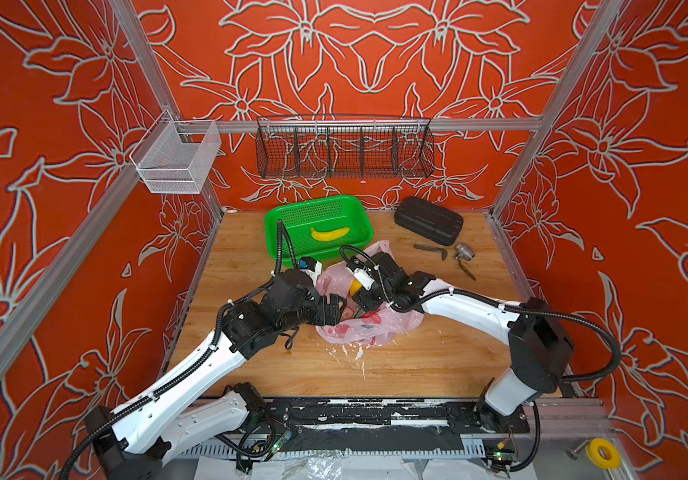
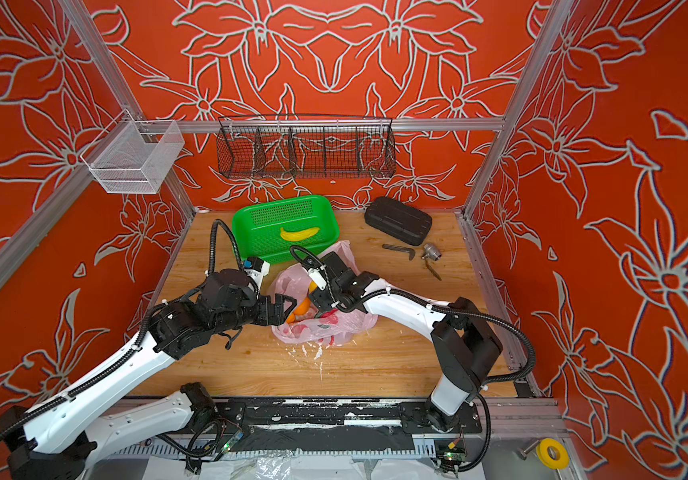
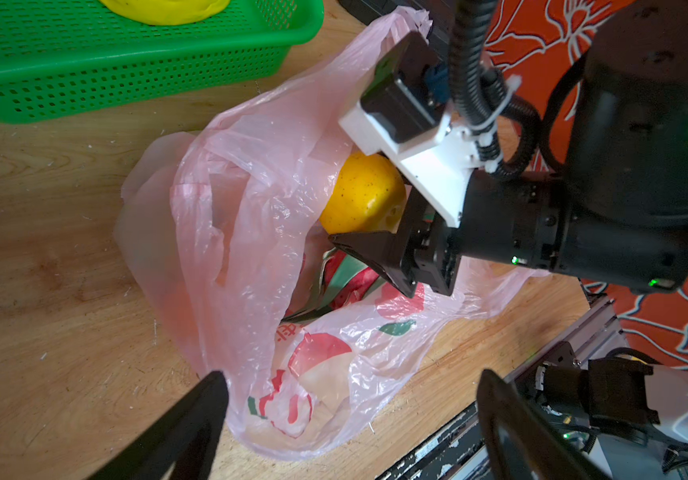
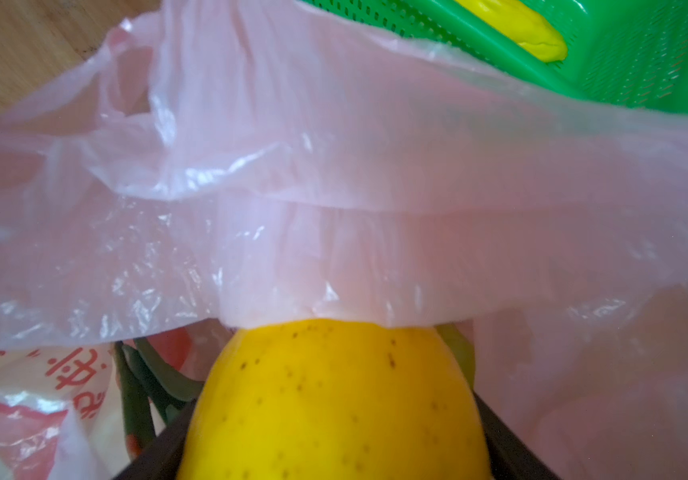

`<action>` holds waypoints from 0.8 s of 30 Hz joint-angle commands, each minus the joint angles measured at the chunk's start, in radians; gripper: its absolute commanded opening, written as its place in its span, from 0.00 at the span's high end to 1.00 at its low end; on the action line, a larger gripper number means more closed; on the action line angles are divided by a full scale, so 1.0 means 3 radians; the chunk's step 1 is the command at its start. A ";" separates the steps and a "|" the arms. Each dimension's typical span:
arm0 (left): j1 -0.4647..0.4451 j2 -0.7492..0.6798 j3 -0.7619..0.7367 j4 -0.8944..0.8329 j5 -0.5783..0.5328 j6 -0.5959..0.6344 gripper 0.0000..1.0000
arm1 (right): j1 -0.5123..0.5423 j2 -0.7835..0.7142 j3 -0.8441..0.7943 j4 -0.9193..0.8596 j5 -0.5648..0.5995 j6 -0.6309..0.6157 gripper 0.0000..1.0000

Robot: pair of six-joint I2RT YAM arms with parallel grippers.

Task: Untie the knot of the plastic bag and take out the fruit
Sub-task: 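Grasp the large yellow fruit with the right gripper and lift it out, then grasp the yellow fruit with the left gripper while the right gripper releases it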

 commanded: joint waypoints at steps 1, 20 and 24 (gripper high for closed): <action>-0.0022 -0.0001 -0.0008 0.0078 0.0078 -0.0048 0.08 | -0.0048 -0.0175 -0.0107 -0.0079 -0.0126 0.0080 0.28; 0.0247 0.0733 0.0960 0.0503 0.0844 -0.0408 0.02 | -0.0308 -0.1466 -0.0635 0.1348 -0.1518 0.0446 0.33; 0.0326 0.0973 0.1199 0.0545 0.1228 -0.0345 0.02 | -0.0304 -0.1462 -0.0509 0.1235 -0.1678 0.0335 0.33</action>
